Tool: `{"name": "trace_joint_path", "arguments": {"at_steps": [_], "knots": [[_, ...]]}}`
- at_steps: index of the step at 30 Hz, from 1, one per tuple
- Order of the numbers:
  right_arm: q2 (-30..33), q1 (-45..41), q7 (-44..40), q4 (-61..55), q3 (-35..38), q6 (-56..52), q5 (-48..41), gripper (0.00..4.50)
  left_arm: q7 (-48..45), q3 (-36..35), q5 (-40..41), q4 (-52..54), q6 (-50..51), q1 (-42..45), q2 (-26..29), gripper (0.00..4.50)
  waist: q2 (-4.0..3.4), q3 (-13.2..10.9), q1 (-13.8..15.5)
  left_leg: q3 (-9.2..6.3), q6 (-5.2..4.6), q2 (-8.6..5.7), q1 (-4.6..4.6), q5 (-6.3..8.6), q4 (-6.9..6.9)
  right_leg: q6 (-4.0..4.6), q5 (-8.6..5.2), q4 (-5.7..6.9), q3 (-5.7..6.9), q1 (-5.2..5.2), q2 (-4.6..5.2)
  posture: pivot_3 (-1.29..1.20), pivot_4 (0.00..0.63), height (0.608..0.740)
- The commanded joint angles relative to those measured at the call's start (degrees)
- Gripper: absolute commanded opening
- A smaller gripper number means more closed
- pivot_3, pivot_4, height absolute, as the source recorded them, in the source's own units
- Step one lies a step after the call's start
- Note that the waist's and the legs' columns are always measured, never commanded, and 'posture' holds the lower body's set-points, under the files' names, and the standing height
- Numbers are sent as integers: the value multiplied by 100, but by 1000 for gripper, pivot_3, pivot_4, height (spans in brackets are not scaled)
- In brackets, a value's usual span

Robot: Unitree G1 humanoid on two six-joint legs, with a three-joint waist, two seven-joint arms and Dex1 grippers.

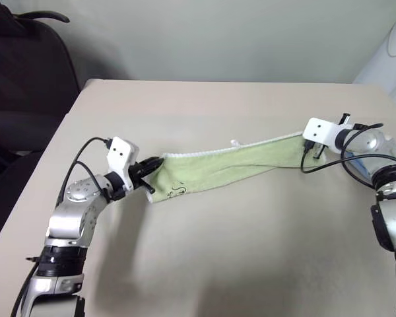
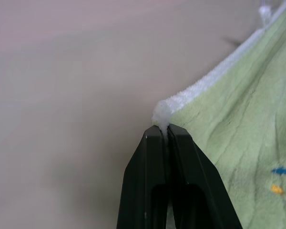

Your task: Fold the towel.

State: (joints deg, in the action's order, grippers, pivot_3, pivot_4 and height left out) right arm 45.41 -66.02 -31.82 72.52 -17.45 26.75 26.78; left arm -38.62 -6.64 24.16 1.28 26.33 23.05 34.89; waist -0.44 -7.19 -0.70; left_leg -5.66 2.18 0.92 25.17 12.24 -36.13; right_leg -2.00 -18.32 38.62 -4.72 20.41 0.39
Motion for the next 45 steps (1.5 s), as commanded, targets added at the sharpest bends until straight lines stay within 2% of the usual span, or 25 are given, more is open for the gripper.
{"name": "trace_joint_path", "arguments": {"at_steps": [1, 7, 11, 15, 20, 24, 26, 29, 32, 35, 40, 45], "knots": [[550, -646, 423, -78, 265, -85, -41, 0, 146, -370, 28, -101, -259, 1033, 88, 63, 0, 0, 23, 0, 1, 0, 5, -3, 0, 0, 0, 3, 0, 5, 0, 0, 150, 740], [1096, -1340, 530, -98, 524, -99, -212, 0, 144, -759, 257, -814, -379, 2866, 283, 63, 0, 0, -22, 4, 1, 0, 24, -9, 3, 0, 0, 4, -1, 28, 2, 0, 150, 740], [1422, -1355, -79, -232, 898, -2, -659, 0, -238, -1088, 728, -587, -191, 3029, 613, 63, -2, -1, -76, 6, -2, 0, 24, -10, 4, 0, 0, 5, -2, 29, 5, 0, 150, 740], [1725, -749, -1269, -527, 1243, 191, -1274, 0, -666, -1207, 1259, 411, 259, 2199, 1000, 63, -2, -1, -70, 6, -2, 0, 34, -17, 8, 0, 0, 7, -1, 39, 2, 0, 150, 740], [2110, 593, -2608, -1096, 1638, 105, -2048, 0, -1166, -1587, 2193, 2257, 1057, 182, 1454, 63, 1, -1, -37, 4, -3, -1, 36, -17, 4, -1, 1, 2, 1, 31, 1, 0, 150, 740], [2316, 1990, -3837, -1917, 1932, -280, -2814, 0, -1278, -1812, 2421, 3143, 1407, -1348, 1701, 63, 1, -1, -30, 5, 1, -1, 29, -19, 4, 0, 0, 11, 1, 27, -1, 0, 150, 740], [2381, 2490, -4087, -2289, 2033, -498, -3010, 0, -1227, -1845, 2494, 3442, 1483, -1891, 1698, 63, 0, -1, -32, 5, 1, 1, 20, -19, 9, 0, 0, 7, 1, 18, -4, 0, 150, 740], [2332, 2684, -3947, -2501, 2049, -641, -2993, 0, -1038, -1731, 2473, 3632, 1493, -2327, 1584, 63, 0, 0, -44, 10, 1, 1, -1, -18, 9, 0, 0, -18, -4, 4, -4, 0, 150, 740], [2099, 2496, -3639, -2487, 1884, -555, -2760, 0, -795, -1556, 2297, 3469, 1442, -2492, 1415, 63, -3, 2, -50, 9, -4, 4, -29, -15, 9, 2, -1, -13, -5, -18, -7, 0, 150, 740], [1624, 1839, -2953, -2190, 1562, -492, -2261, 0, -331, -1289, 1761, 2972, 1372, -2407, 1256, 63, -6, 4, -73, 10, -7, 4, -46, -12, 9, 2, -1, -9, -5, -27, -7, 0, 150, 740], [764, 645, -1448, -1191, 759, -419, -1064, 0, 418, -1360, 1476, 1890, 1436, -1867, 836, 63, -9, 5, -106, 9, -18, 8, -58, -3, 13, 10, -5, 24, -4, -23, -8, 0, 150, 740], [98, -103, -619, -486, 271, -493, -477, 0, 753, -1269, 1174, 1415, 1276, -1500, 643, 63, -10, 5, -69, 4, 4, 9, -20, -16, 17, 12, -6, 30, 5, 6, -8, 0, 150, 740]]}}
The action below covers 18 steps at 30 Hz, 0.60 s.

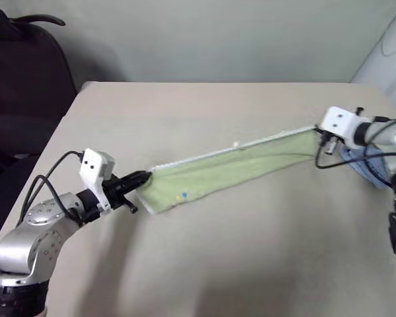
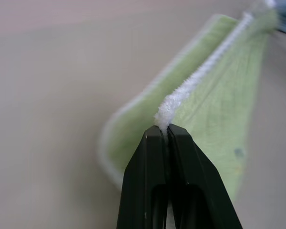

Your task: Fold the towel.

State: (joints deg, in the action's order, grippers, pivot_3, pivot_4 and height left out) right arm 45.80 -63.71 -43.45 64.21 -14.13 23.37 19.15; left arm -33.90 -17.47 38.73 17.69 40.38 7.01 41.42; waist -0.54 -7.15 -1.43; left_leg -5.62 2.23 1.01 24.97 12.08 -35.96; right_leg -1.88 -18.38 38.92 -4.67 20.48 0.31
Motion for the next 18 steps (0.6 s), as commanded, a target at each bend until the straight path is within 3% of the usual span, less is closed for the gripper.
{"name": "trace_joint_path", "arguments": {"at_steps": [1, 8, 13, 18], "knots": [[-49, -423, 637, 448, -151, -169, 388, 0, 307, -111, -332, -271, -146, 175, -47, 63, 0, 0, 13, 0, 2, 0, 5, -2, -1, 0, 0, 0, 0, 3, 0, 0, 150, 740], [-447, -745, 1317, 872, -561, -275, 918, 0, 96, 603, -895, -492, -473, 458, -186, 63, 0, 0, 31, -1, 2, -4, 7, -1, -3, 1, 0, -6, 1, 0, 7, 0, 150, 740], [-369, -708, 1471, 937, -639, -275, 1105, 1241, -185, 842, -1013, -547, -599, 422, -215, 1355, 1, 0, 15, 1, 2, -3, 7, -1, 0, 2, -1, -5, 0, 2, 7, 0, 150, 740], [-84, -521, 1764, 839, -532, -55, 1102, 2902, -240, 910, -1284, -478, -921, 323, -245, 3025, 1, 0, 29, 1, 2, -4, 8, -1, 0, 3, -1, -6, 0, 2, 7, 0, 150, 740]]}}
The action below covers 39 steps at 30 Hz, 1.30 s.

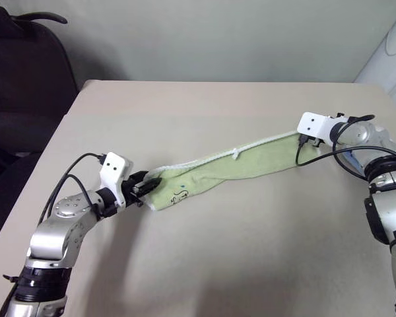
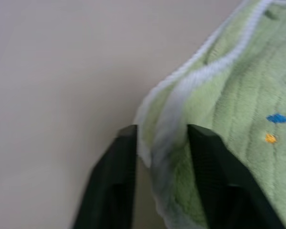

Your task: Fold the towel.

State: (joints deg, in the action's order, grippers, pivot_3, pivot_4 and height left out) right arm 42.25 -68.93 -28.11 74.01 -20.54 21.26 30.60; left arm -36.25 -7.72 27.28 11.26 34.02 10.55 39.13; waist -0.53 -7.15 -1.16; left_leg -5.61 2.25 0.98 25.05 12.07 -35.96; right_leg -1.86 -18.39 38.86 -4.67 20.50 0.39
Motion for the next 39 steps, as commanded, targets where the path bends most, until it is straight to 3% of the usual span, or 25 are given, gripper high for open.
{"name": "trace_joint_path", "arguments": {"at_steps": [1, 5, 7, 12, 13, 17, 21, 28, 32, 35, 38, 39], "knots": [[350, 89, 263, -183, 176, 234, -108, 2902, 100, -155, -157, 109, -331, -12, -97, 3025, 0, 0, 3, 0, 0, 0, 0, 0, 1, 0, 0, 0, 0, 0, 0, 0, 150, 740], [638, 447, 289, -357, 801, 202, -727, 2902, 528, -665, -116, -25, -496, 49, -392, 3025, 1, 0, 3, 0, -1, 0, 0, 1, -1, 0, 0, -1, 0, -3, 1, 0, 150, 740], [634, 635, -304, -457, 1612, -349, -1656, 2902, 654, -916, -40, 110, -499, 11, -465, 3025, 1, 0, -4, 3, 0, 0, 0, 0, 1, 0, 0, 0, -1, -3, 0, 0, 150, 740], [457, 1460, -1881, -1758, 3345, -3473, -3911, 4481, 26, -1025, 316, 1207, -418, -564, -174, 3066, 6, 0, -1, 10, 2, 0, 2, -1, 3, 0, 0, -4, -7, -3, -4, 0, 150, 740], [401, 1674, -1949, -2180, 3562, -4157, -4247, 4481, -153, -962, 323, 1377, -442, -695, -61, 3066, 9, 2, -2, 10, 2, 0, 2, -1, 0, 0, -1, -4, -7, -3, -5, 0, 150, 740], [40, 2349, -1454, -3575, 4350, -6522, -5306, 4481, -757, -490, -92, 1656, -764, -1065, 497, 3066, 9, 2, -2, 8, 7, 2, -12, -2, 0, 12, -7, -21, -9, -4, -11, 0, 150, 740], [-356, 2658, -681, -4178, 4881, -7761, -5801, 4481, -1189, 93, -735, 1542, -1305, -1189, 920, 3066, 6, 2, -9, 1, 11, 6, -18, -3, -2, 17, -11, -7, -9, -1, -18, 0, 150, 740], [-1017, 2614, 299, -4378, 5559, -8694, -6329, 4481, -1636, 757, -1914, 879, -2362, -1360, 1546, 3066, 7, 3, -44, -20, 8, 6, -23, 2, -1, 17, -11, -8, -10, 0, -25, 0, 150, 740], [-1382, 2369, 713, -4044, 5820, -8529, -6447, 4481, -1581, 893, -2329, 409, -2765, -1230, 1545, 3066, 7, 22, -59, -30, 7, 5, -43, 7, 1, 18, -11, -7, -12, -15, -29, 0, 150, 740], [-1582, 2178, 848, -3752, 5838, -8278, -6423, 4481, -1553, 874, -2272, 310, -2846, -1124, 1409, 3066, 1, 27, -68, -32, -58, 6, -82, 45, 5, 20, -12, -3, -15, -45, -31, 0, 150, 740], [-1733, 1921, 923, -3278, 5813, -7879, -6377, 4481, -1555, 893, -2304, 254, -2864, -1071, 1341, 3066, -3, 36, -88, -40, -60, 10, -109, 46, 5, 24, -14, 2, -15, -66, -40, 0, 150, 740], [-1771, 1824, 988, -3075, 5851, -7706, -6374, 4102, -1566, 895, -2317, 243, -2873, -1085, 1332, 3066, -5, 38, -91, -41, -60, 14, -111, 46, 3, 25, -15, 5, -15, -66, -45, 0, 150, 740]]}}
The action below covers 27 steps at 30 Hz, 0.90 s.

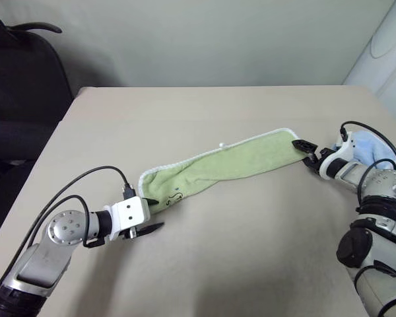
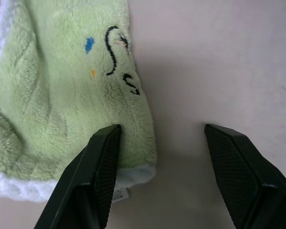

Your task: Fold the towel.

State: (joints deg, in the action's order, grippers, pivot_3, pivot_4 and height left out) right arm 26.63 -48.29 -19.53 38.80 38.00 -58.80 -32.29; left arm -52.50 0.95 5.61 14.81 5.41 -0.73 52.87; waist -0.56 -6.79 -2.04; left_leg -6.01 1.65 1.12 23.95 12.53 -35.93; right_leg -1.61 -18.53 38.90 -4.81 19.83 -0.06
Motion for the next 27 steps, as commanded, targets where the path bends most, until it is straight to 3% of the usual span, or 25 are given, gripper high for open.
{"name": "trace_joint_path", "arguments": {"at_steps": [1, 12, 14, 19, 22, 27], "knots": [[-227, -317, 192, 620, 27, 442, -81, 3904, 53, 22, -161, -120, -24, 21, -47, 3066, -5, 4, -3, -2, 1, 4, -1, 0, -1, 1, 0, 2, 0, 0, -5, 0, 150, 740], [42, -472, 564, 1393, 350, 1261, -289, 67, 112, -239, 6, 109, 108, -348, -112, 3066, 8, 25, -1, -7, 10, 17, 0, 5, -1, 11, -1, 0, -1, -2, -20, 0, 150, 740], [167, -403, 524, 1310, 370, 1267, -348, 26, 110, -320, 219, 256, 226, -392, -208, 3066, 10, 26, 13, -8, 14, 17, 0, 7, -6, 11, -1, -1, -1, -5, -20, 0, 150, 740], [251, -162, 77, 665, -65, 1240, -306, 26, 266, -827, 1859, 932, 1487, -146, -851, 3066, 12, 24, 136, -8, 23, 10, 17, 12, -9, 11, -1, -8, 2, -3, -16, 0, 150, 740], [316, 199, -578, -217, -1047, 1739, 216, 26, 433, -1313, 3286, 1353, 2285, -35, -1192, 3066, 9, 21, 133, -6, 29, 11, 19, 13, -6, 11, -1, -7, 1, 4, -18, 0, 150, 740], [578, 418, -1296, -1028, -1946, 2504, 754, 26, 878, -1865, 4338, 1505, 2796, 83, -1483, 3066, -7, 13, 69, -1, 52, 16, 19, 1, -5, 12, -2, -8, -1, 7, -24, 0, 150, 740]]}}
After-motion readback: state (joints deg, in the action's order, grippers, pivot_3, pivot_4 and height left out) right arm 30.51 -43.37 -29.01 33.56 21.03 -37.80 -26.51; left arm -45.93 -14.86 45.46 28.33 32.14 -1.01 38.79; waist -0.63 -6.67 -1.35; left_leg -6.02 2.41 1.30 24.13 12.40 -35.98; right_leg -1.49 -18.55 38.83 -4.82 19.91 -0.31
